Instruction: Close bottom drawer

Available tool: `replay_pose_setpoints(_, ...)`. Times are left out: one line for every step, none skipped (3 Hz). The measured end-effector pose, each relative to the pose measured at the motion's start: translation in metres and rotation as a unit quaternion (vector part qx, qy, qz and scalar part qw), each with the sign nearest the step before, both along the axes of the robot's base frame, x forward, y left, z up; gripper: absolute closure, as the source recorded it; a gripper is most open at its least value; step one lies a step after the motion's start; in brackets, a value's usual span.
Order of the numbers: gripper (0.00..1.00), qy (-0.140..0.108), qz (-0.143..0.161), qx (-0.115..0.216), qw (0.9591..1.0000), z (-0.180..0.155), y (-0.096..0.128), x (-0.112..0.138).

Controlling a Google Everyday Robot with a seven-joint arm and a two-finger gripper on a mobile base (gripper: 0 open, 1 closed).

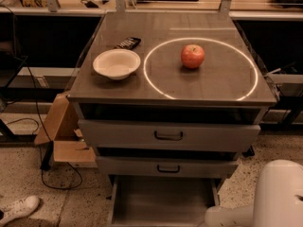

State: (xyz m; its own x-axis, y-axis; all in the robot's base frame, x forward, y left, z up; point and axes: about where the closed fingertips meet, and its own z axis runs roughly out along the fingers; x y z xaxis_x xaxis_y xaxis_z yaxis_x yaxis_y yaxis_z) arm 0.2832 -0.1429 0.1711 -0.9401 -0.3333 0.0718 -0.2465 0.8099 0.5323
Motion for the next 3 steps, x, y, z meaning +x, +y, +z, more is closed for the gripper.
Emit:
replay_pose_setpoints(1.0, -0.034, -0.052, 0.017, 0.9979, 0.012, 0.007, 0.039)
replay_pose_setpoints(1.0, -0.042, -0.06, 0.02, 0.9971, 0.016, 0.009, 0.044)
replay_pose_setpoints(1.0, -0.071, -0.08, 0.027, 0.9939, 0.027, 0.014, 0.069)
